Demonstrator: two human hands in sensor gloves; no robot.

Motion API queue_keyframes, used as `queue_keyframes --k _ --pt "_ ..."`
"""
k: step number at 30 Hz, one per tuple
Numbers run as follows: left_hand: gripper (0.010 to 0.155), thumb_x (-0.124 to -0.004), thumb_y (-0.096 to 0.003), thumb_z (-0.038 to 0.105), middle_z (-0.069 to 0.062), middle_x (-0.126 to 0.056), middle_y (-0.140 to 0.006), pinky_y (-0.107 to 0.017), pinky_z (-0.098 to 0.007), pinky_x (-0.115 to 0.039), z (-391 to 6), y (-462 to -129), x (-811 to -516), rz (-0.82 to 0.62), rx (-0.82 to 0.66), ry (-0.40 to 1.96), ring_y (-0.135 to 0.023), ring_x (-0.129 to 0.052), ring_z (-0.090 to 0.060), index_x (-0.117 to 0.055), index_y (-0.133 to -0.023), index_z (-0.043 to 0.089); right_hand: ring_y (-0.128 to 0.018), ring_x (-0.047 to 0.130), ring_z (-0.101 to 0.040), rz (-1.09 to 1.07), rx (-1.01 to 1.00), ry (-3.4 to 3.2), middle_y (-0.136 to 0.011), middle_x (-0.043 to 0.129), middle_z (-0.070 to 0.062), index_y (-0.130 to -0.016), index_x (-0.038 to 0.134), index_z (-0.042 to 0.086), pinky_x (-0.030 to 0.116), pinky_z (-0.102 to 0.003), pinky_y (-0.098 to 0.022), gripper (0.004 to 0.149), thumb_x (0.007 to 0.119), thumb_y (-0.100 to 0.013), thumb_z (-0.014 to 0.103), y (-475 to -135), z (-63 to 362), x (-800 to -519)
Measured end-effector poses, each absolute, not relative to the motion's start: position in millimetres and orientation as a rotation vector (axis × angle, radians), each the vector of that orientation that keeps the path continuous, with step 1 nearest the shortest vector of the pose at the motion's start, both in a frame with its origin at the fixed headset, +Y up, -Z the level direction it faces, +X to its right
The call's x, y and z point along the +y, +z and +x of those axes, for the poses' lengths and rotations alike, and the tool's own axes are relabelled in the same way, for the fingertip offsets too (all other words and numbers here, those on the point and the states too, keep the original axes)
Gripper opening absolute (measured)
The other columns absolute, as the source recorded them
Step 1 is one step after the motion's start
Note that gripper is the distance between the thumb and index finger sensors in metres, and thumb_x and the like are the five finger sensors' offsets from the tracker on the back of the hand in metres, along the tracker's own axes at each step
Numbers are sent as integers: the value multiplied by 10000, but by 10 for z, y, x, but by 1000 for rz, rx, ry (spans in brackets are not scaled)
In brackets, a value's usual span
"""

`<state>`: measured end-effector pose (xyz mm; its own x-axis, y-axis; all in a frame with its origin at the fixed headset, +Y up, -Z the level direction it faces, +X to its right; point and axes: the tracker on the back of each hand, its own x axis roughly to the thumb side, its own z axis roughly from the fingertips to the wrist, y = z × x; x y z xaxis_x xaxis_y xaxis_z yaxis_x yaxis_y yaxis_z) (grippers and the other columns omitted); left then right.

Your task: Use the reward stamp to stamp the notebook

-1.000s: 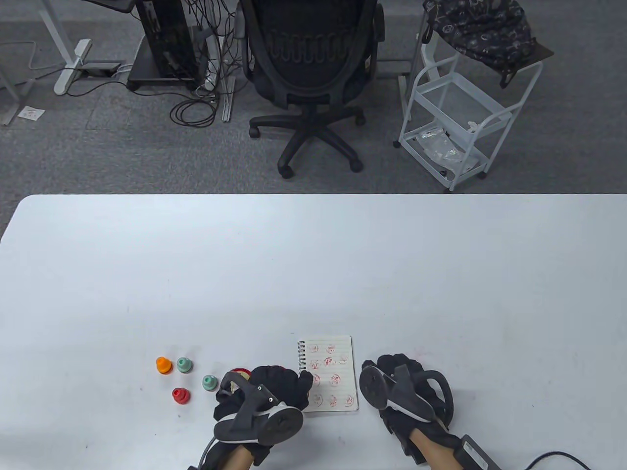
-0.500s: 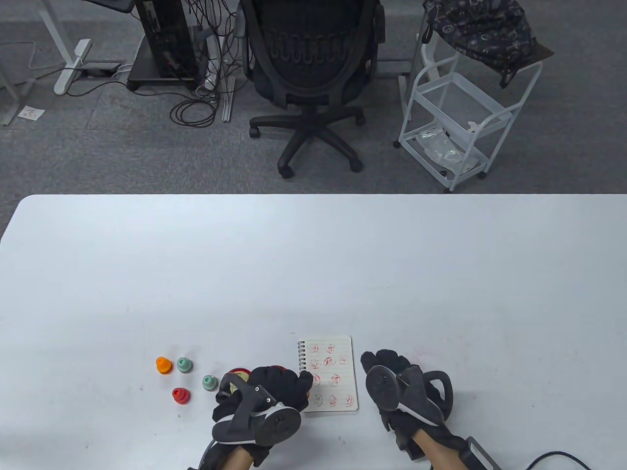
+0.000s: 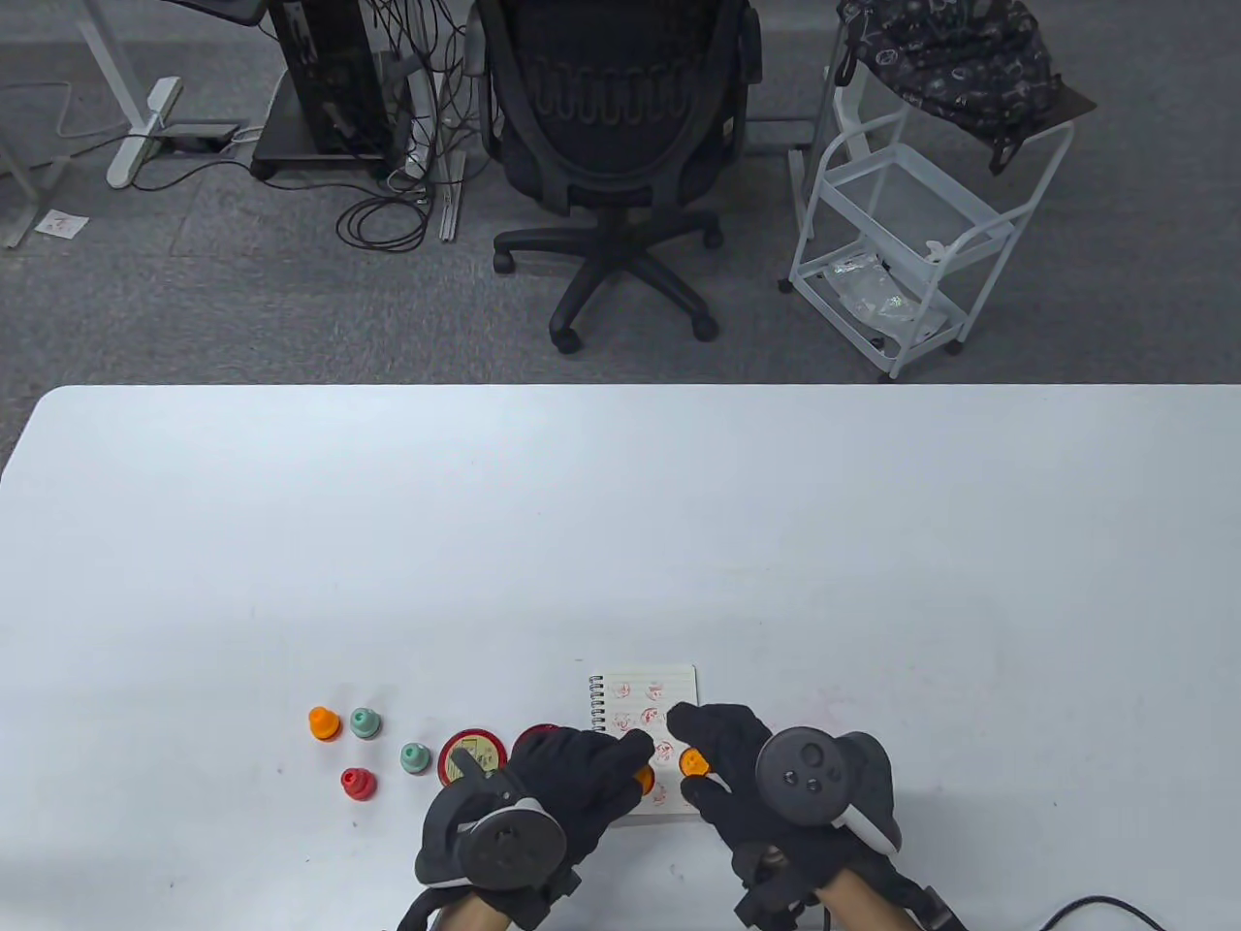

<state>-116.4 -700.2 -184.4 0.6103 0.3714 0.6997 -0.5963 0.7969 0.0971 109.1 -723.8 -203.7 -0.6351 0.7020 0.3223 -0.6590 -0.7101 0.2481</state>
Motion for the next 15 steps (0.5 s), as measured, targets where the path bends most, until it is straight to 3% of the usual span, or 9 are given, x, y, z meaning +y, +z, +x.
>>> queue_keyframes --k 8,15 --pt "479 -828 -470 341 -93 -1002 -733 -504 -514 -820 -1131 -1860 -7076 310 -715 655 -530 -1020 -293 -912 -890 125 -758 872 -269 465 222 2132 -949 643 -85 -1004 506 183 792 -446 -570 717 852 -389 310 -1999 1083 -7280" --pt "477 -831 -471 339 -92 -1004 -730 -501 -513 -821 -1150 -1883 -7107 298 -696 697 -527 -1021 -293 -914 -888 122 -759 899 -286 455 237 2083 -939 670 -87 -1006 514 177 804 -455 -573 722 851 -385 326 -2023 1145 -7279"
